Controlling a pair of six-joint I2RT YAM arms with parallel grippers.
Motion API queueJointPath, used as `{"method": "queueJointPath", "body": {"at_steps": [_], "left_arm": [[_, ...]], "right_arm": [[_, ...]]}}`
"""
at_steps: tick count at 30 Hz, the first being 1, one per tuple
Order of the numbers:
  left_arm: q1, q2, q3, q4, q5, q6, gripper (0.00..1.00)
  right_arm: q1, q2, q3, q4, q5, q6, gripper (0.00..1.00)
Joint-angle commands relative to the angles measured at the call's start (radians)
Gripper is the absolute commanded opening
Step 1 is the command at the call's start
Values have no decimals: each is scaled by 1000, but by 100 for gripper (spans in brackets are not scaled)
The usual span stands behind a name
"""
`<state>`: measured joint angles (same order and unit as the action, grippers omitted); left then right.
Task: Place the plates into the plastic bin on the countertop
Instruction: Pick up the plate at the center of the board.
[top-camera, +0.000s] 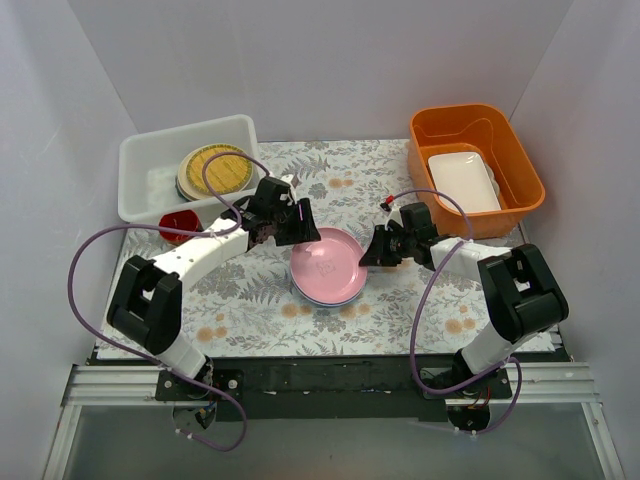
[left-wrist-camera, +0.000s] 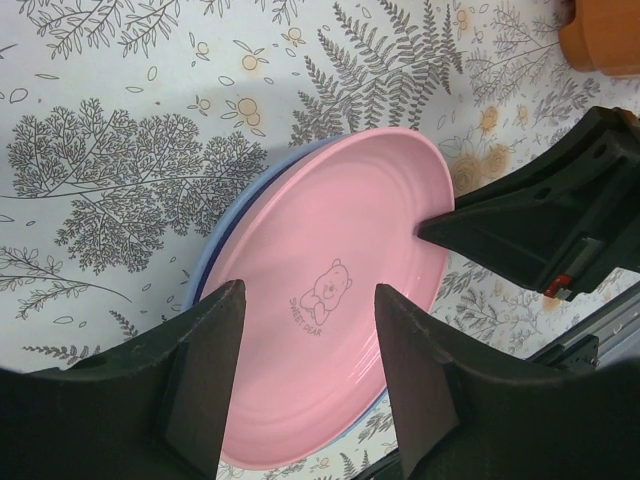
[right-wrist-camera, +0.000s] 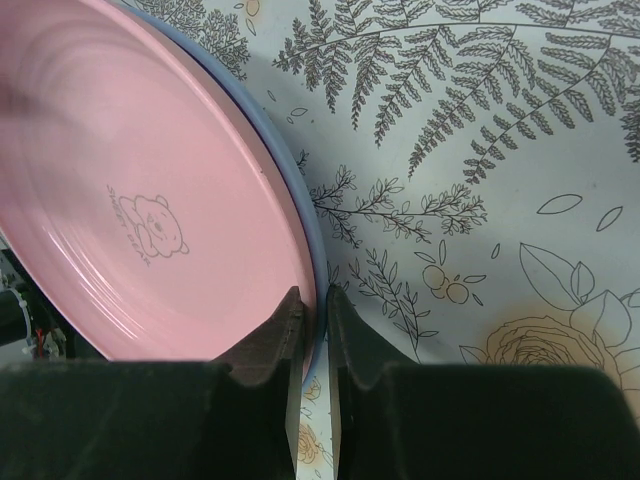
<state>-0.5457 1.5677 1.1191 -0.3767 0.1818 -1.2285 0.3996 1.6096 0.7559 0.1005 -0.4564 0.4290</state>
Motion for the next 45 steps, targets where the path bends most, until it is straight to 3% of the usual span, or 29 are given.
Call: {"method": "queueJointPath", "body": {"at_steps": [1, 9, 14, 29, 40, 45], "left_arm": [[-5, -15, -11, 15, -28, 20, 54], [-3, -159, -34, 58, -142, 15, 55], [-5, -134, -16, -7, -203, 23, 55], [-3, -87, -53, 10, -91, 11, 54], [-3, -49, -77, -4, -160, 23, 55], [-3, -34, -84, 5, -128, 20, 53]], "right_arm": [[4, -8, 37, 50, -53, -1, 9], [4, 23, 43, 53, -73, -4, 5], [4, 38, 42, 65, -90, -1, 3], [4, 55, 42, 77, -116, 4, 1], [4, 44, 40, 73, -116, 2, 1], [4, 47, 42, 74, -116, 4, 1]]}}
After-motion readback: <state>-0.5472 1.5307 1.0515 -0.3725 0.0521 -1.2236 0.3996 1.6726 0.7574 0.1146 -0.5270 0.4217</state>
